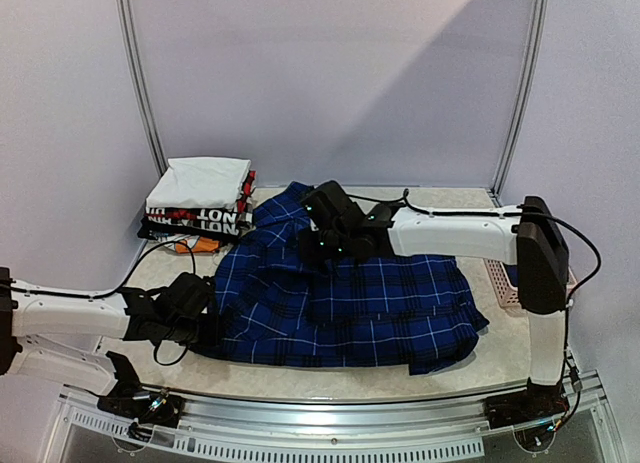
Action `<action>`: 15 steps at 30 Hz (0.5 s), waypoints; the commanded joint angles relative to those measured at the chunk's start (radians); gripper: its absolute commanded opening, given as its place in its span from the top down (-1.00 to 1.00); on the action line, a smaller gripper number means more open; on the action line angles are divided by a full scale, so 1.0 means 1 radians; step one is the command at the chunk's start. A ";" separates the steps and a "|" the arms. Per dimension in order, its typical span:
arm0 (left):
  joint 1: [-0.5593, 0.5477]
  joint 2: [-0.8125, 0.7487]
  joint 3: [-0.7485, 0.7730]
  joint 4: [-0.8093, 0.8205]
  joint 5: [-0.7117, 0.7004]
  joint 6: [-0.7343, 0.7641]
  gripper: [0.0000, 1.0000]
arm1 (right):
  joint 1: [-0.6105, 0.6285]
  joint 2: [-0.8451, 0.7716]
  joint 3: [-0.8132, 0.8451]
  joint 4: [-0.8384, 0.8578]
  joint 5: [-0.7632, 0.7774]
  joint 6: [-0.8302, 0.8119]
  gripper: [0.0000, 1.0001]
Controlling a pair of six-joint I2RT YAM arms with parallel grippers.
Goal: Fold and stack the mixed laundry pile
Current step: Adjust the 1/3-folded tank top at the center of the board.
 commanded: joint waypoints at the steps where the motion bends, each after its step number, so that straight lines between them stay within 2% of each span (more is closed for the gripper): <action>1: -0.013 0.016 -0.018 0.019 -0.020 -0.010 0.48 | -0.009 -0.130 -0.157 0.135 -0.062 0.112 0.87; 9: -0.013 0.018 -0.033 0.044 -0.017 -0.014 0.48 | -0.008 -0.338 -0.606 0.395 -0.026 0.281 1.00; 15: -0.013 0.018 -0.040 0.067 -0.016 -0.017 0.49 | -0.008 -0.449 -0.815 0.430 0.073 0.397 1.00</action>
